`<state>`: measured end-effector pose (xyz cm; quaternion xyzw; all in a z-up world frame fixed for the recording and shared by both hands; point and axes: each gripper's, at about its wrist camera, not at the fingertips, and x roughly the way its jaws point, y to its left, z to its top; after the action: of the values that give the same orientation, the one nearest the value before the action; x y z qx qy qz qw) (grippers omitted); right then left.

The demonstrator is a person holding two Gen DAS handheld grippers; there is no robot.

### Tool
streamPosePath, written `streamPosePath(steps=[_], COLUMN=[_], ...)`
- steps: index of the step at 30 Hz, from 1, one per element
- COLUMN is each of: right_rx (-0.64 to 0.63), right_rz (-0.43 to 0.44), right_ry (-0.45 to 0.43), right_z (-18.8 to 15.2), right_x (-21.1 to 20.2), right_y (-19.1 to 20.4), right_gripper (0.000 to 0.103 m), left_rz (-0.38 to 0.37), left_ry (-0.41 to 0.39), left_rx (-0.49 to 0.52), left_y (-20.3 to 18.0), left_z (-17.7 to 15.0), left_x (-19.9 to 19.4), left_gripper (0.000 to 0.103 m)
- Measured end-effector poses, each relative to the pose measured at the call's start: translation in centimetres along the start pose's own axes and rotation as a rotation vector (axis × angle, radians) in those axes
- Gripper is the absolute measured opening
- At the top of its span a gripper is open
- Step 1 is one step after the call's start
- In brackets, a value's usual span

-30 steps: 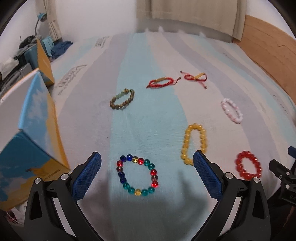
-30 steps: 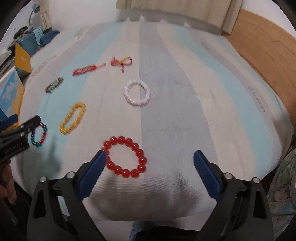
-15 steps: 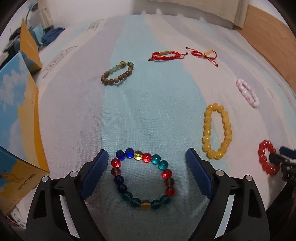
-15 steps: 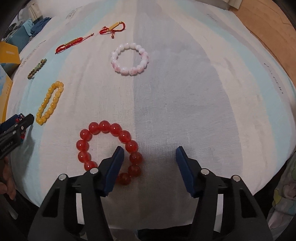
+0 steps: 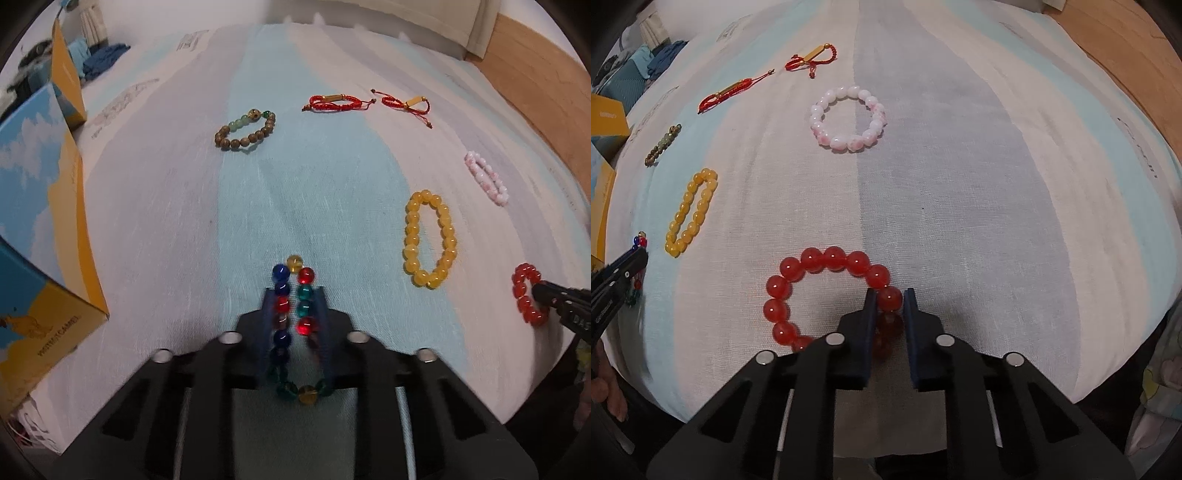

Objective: Organize jewelry
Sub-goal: 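Grasp the multicolour bead bracelet with the left gripper while the right grasps the red bead bracelet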

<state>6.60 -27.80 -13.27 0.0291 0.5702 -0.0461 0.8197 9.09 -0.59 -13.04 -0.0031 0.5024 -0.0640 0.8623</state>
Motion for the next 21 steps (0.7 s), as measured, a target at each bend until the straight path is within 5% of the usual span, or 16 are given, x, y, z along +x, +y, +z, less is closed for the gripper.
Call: streamPosePath(steps=[21], right_rx=[0.074], right_rz=[0.122], right_ry=[-0.198], right_z=[0.9], right_x=[-5.4], right_y=[-0.6], right_gripper=[0.013], left_rz=[-0.036], left_ry=[-0.066], left_rx=[0.003], left_y=[-0.4], left_z=[1.3], left_x=[-4.0], left_gripper=[0.009])
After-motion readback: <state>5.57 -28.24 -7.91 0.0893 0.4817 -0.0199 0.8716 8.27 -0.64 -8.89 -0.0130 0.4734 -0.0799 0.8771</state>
